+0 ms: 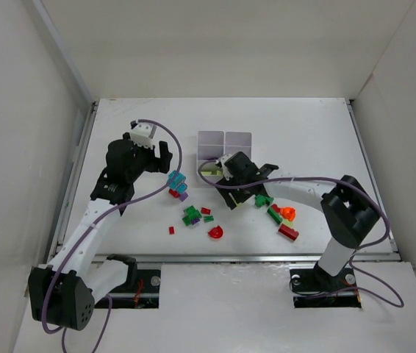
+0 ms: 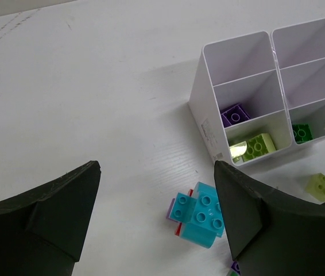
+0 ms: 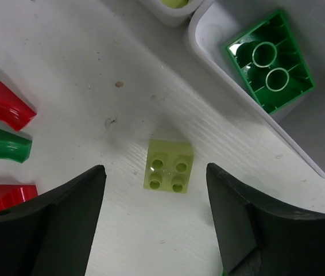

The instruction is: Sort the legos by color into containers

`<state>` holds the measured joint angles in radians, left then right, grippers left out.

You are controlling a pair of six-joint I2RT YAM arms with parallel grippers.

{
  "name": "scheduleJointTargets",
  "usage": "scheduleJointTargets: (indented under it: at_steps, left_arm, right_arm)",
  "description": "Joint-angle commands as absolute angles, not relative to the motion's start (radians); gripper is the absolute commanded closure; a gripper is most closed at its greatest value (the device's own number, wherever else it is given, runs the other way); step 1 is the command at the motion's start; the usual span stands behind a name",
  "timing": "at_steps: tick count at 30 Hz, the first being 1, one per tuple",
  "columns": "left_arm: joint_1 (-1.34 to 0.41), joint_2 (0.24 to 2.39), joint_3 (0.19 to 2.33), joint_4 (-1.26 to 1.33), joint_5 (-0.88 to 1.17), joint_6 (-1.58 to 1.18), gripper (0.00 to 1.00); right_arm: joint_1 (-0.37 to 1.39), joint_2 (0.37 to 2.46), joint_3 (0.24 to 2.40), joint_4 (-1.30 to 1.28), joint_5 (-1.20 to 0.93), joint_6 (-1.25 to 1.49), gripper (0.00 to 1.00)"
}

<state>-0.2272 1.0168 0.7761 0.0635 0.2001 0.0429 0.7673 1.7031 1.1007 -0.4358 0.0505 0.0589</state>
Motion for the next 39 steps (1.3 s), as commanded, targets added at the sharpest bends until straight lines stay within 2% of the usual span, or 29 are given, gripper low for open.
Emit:
scheduleJointTargets:
  at_steps: [1,3,10,12,15,16,20,25,33,39]
  left_arm:
    - [-0.224,0.992,0.765,0.117,0.192,0.031,0.22]
    - [-0.224,0.992,0.765,0.117,0.192,0.031,0.22]
    - [-0.224,0.992,0.765,0.117,0.183,0.031,0.22]
    - [-0.224,0.992,0.765,0.117,0.183,0.031,0.22]
    - [-0.224,1.002,0.775,0.117,0.183,0.031,0.22]
    - [-0.224,1.002,0.775,0.117,0.183,0.031,0.22]
    - [-0.224,1.002,0.784,0.117,0.183,0.040,0.22]
    - [-0.224,1.002,0.784,0.117,0.192,0.040,0.22]
    - [-0.224,1.002,0.784,0.126,0.192,0.040,0.22]
    - [-0.224,1.002,0.784,0.126,0.181,0.040,0.22]
  right_arm:
    - [0.776,1.724,1.131,-0.411,0.048,0.077,0.24]
    - [0.776,1.735,1.131,-0.402,0.057,0.086,0.29]
    - [0.776,1.767,1.131,-0.437,0.097,0.118,0.32]
    - [0.776,1.767,1.120,-0.437,0.088,0.118,0.37]
    - [0.776,1.776,1.111,-0.426,0.077,0.118,0.63]
    - [0.776,1.776,1.111,-0.426,0.077,0.127,0.78]
    - [0.776,1.767,1.111,-0.426,0.077,0.127,1.00]
    - [0.776,1.732,1.111,-0.417,0.066,0.104,1.00]
    - [0.776,1.667,1.225,-0.419,0.012,0.040,1.00]
    - [0.776,1.790,1.457,-0.373,-0.017,-0.038,1.00]
